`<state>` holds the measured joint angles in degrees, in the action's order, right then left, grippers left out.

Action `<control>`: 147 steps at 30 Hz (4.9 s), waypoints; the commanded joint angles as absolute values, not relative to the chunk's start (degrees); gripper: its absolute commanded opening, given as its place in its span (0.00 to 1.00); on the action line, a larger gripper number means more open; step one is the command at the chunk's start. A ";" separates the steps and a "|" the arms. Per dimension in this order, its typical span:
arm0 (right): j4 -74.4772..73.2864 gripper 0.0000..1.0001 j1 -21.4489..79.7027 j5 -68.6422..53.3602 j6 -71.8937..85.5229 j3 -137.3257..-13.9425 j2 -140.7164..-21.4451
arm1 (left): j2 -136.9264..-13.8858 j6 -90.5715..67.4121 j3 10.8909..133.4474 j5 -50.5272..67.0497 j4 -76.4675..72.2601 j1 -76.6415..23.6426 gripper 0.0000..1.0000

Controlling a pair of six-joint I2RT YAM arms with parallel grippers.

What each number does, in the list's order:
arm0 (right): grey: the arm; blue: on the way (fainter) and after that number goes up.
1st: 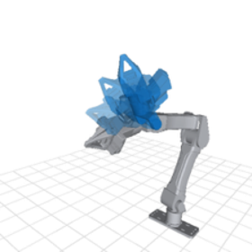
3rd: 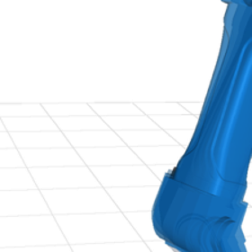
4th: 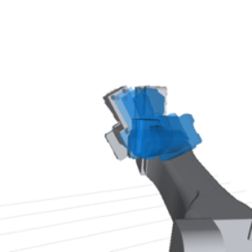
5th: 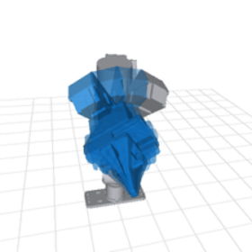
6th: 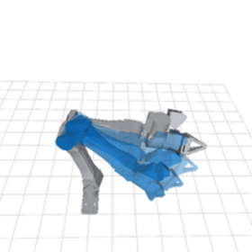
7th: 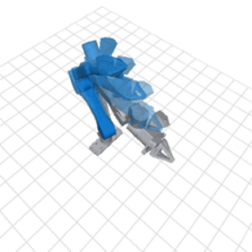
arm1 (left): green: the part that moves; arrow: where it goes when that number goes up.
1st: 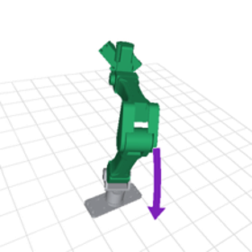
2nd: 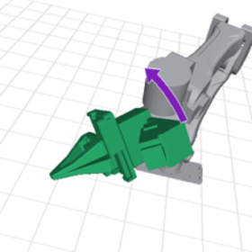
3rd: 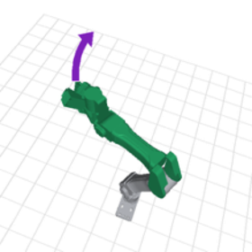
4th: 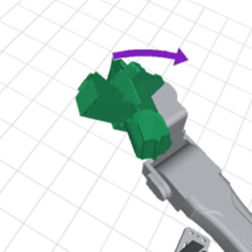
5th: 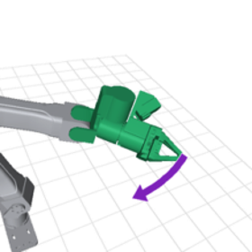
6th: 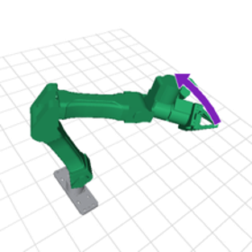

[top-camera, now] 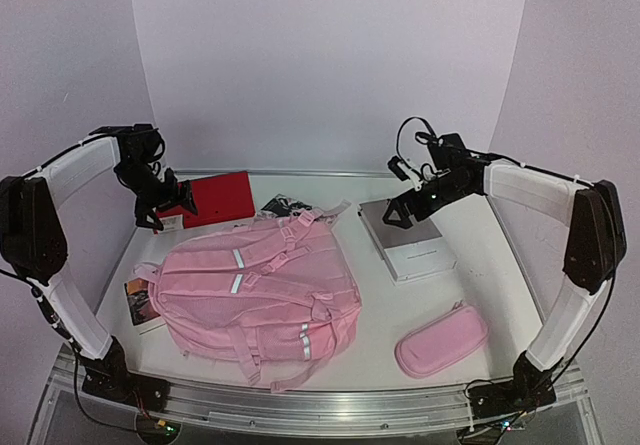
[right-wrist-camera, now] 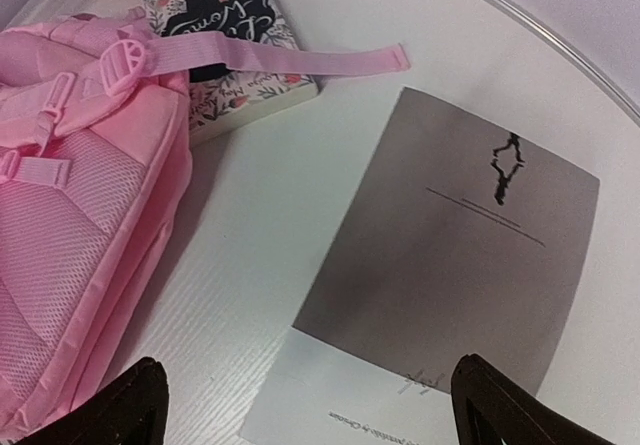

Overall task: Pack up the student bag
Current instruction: Move the book to the center of the board, then move the student bag to the center of the board, then adjust the student bag at the center of the board.

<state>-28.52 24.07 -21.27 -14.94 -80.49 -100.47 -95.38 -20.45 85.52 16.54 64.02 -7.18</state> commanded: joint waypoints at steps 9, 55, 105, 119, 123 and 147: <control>-27.94 0.98 32.42 -23.28 -8.24 -92.34 -116.92 | -87.46 -24.24 71.35 16.04 66.68 -7.07 1.00; -52.12 0.98 20.28 -43.63 -10.07 -109.41 -127.90 | -102.19 -32.08 75.22 22.61 52.87 -15.81 1.00; -36.26 0.00 25.88 -34.64 -8.93 -144.43 -124.51 | -104.64 -19.42 128.05 18.99 60.48 -13.61 0.01; 22.78 0.00 27.97 -28.09 -34.94 -95.41 -109.43 | -84.00 -6.23 88.17 10.08 24.64 -14.06 0.47; 33.06 0.00 29.04 -29.80 -43.42 -77.00 -102.37 | -76.07 -11.60 78.99 11.43 26.40 -14.06 0.83; -0.35 0.77 30.29 -40.16 -79.97 -40.52 -70.88 | -76.05 -22.47 83.24 17.04 50.32 -14.07 1.00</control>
